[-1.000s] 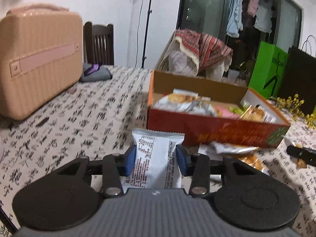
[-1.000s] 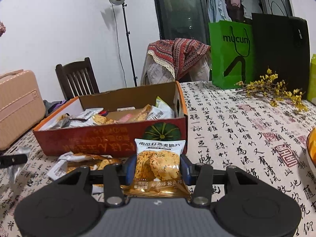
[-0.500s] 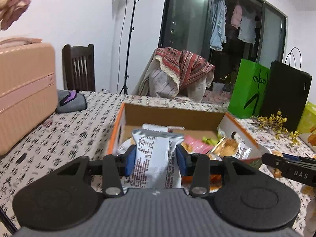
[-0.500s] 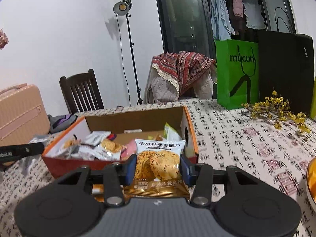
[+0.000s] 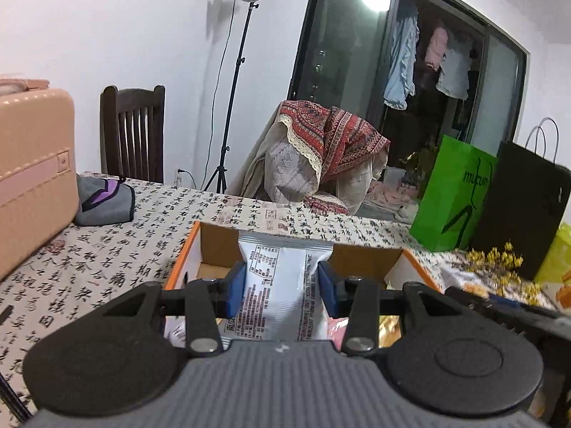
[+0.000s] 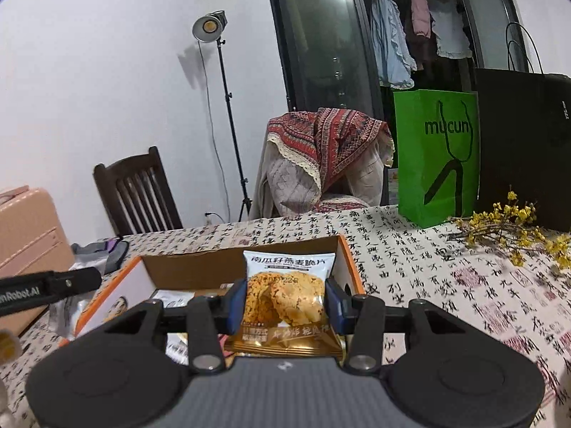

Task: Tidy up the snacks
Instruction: 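Carry both packets over the cardboard box, then open both grippers to release the packets into the box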

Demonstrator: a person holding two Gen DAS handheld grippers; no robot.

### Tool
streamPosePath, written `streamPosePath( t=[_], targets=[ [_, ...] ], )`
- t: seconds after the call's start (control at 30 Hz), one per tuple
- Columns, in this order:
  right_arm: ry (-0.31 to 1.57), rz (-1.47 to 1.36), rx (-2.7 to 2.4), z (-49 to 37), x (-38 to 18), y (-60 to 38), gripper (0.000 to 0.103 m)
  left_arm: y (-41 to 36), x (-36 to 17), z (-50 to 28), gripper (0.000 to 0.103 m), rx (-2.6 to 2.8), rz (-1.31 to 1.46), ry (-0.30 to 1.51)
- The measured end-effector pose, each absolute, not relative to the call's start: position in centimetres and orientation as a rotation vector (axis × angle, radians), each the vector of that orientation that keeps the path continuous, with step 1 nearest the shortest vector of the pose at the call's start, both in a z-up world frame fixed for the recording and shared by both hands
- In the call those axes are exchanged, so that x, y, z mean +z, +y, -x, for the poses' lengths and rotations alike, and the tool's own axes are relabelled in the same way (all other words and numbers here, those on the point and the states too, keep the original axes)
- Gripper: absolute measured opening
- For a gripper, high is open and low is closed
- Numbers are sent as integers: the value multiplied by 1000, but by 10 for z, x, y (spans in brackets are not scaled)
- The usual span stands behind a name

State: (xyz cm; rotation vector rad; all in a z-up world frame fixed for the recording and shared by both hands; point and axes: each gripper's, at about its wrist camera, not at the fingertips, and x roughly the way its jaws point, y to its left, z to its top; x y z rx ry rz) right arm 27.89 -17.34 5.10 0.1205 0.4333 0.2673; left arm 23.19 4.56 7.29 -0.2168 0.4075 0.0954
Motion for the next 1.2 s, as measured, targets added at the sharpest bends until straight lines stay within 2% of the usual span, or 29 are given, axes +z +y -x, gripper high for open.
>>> streamPosePath(
  t=[0.3,0.77,0.87,0.9,0.93,0.97,1.0,1.03,1.07,1.2],
  targets=[
    [438,-134,242,-318,35,-160,45,50,54,-272,43,178,200,398],
    [461,-109,278,-328,3,-159,45,53,29,-277,44,165,168,383],
    [466,-112,284,-328,2,-160,47,54,28,-275,46,153,168,370],
    [463,-113,285,-327,2,-160,48,53,29,-274,52,152,168,363],
    [460,-111,285,-326,3,-160,51,53,29,-273,61,147,172,355],
    [458,-111,287,-325,3,-160,62,54,30,-272,68,145,176,346],
    [455,-116,288,-324,4,-161,76,54,30,-270,82,151,178,336],
    [450,-121,290,-323,4,-161,82,53,31,-268,96,163,179,322],
    [446,-125,292,-323,4,-162,91,53,32,-266,103,174,180,311],
    [434,-142,293,-321,6,-165,103,53,34,-263,103,185,191,292]
  ],
)
